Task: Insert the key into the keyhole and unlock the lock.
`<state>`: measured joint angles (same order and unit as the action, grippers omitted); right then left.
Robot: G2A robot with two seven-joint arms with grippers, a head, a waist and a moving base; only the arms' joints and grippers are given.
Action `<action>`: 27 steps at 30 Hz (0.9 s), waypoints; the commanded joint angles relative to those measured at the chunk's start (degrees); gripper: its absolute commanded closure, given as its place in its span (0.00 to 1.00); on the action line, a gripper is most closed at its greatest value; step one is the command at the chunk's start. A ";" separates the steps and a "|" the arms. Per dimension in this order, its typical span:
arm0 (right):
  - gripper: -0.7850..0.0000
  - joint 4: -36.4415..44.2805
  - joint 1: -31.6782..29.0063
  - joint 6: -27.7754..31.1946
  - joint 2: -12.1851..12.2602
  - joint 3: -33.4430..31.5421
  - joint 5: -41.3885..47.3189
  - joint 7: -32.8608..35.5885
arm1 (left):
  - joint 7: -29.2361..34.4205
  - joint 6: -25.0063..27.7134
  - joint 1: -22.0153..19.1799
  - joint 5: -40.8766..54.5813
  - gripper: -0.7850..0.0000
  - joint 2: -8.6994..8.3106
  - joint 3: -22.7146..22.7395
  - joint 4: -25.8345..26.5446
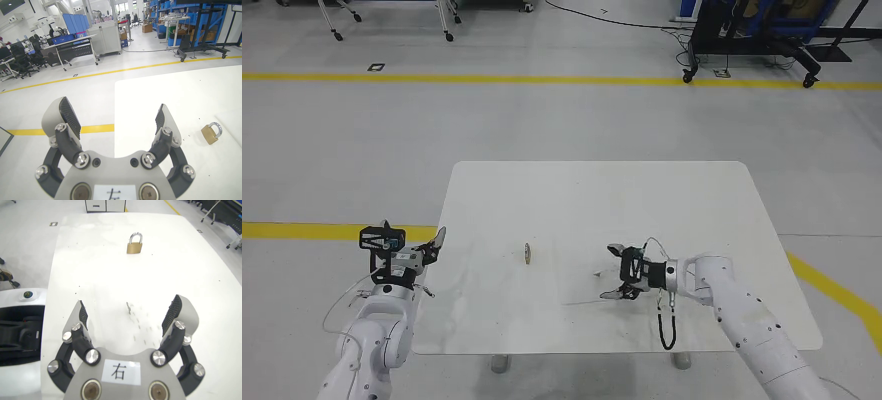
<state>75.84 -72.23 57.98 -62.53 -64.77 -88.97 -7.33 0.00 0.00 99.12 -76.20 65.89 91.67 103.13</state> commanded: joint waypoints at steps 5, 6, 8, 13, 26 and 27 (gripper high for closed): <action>0.40 -3.82 5.85 0.02 0.96 7.43 -4.66 -2.42 | 0.00 0.00 0.00 0.00 0.00 0.00 0.00 0.00; 0.51 -4.30 6.39 0.02 1.08 8.07 -5.49 -2.98 | 0.00 0.00 0.00 0.00 0.00 0.00 0.00 0.00; 0.60 -5.14 7.30 0.02 1.24 9.02 -6.60 -3.79 | 0.00 0.00 0.00 0.00 0.00 0.00 0.00 0.00; 0.71 -6.55 8.95 0.02 1.38 10.29 -7.78 -4.70 | 0.00 0.00 0.00 0.00 0.00 0.00 0.00 0.00; 0.92 -10.18 12.75 -1.51 -0.19 14.52 -6.85 -2.30 | 0.00 0.00 0.00 0.00 0.00 0.00 0.00 0.00; 1.00 -10.40 12.97 -1.53 -0.26 14.75 -6.84 -2.32 | 0.00 0.00 0.00 0.00 0.00 0.00 0.00 0.00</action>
<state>65.66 -59.51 56.45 -62.71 -50.27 -95.84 -9.63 0.00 0.00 99.12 -76.20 65.89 91.67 103.13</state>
